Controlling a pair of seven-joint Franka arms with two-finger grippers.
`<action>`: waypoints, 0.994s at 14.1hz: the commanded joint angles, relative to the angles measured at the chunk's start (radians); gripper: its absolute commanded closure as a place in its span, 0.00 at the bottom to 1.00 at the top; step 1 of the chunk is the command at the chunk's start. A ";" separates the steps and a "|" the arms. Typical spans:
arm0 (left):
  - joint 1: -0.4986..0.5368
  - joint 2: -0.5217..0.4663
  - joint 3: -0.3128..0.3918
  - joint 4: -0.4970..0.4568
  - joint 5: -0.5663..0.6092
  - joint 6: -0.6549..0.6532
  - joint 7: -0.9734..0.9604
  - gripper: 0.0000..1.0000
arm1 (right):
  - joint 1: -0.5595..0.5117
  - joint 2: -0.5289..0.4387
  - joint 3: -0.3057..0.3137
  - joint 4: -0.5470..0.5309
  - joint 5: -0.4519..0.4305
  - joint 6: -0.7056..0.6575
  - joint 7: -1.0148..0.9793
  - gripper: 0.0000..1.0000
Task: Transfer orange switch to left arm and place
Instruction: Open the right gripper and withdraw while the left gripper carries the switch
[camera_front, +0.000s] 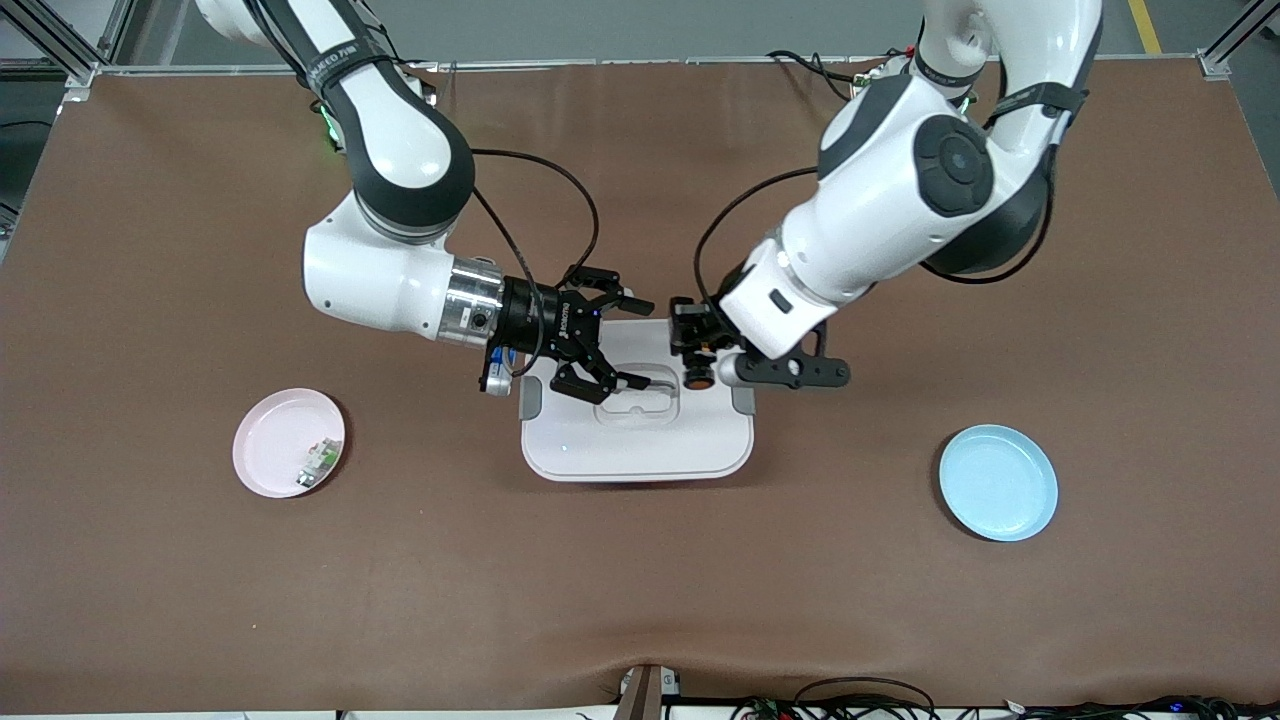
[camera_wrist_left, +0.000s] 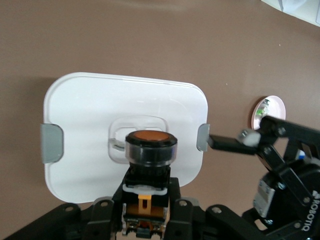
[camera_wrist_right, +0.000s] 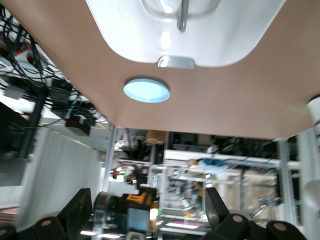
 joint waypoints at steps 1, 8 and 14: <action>0.054 -0.034 0.000 -0.015 0.021 -0.059 0.000 1.00 | -0.056 -0.017 0.009 -0.006 -0.115 -0.107 -0.100 0.00; 0.172 -0.051 -0.001 -0.069 0.206 -0.185 0.146 1.00 | -0.188 -0.028 0.003 0.010 -0.551 -0.432 -0.401 0.00; 0.304 -0.042 -0.001 -0.170 0.323 -0.219 0.505 1.00 | -0.309 -0.034 0.000 0.011 -0.845 -0.592 -0.670 0.00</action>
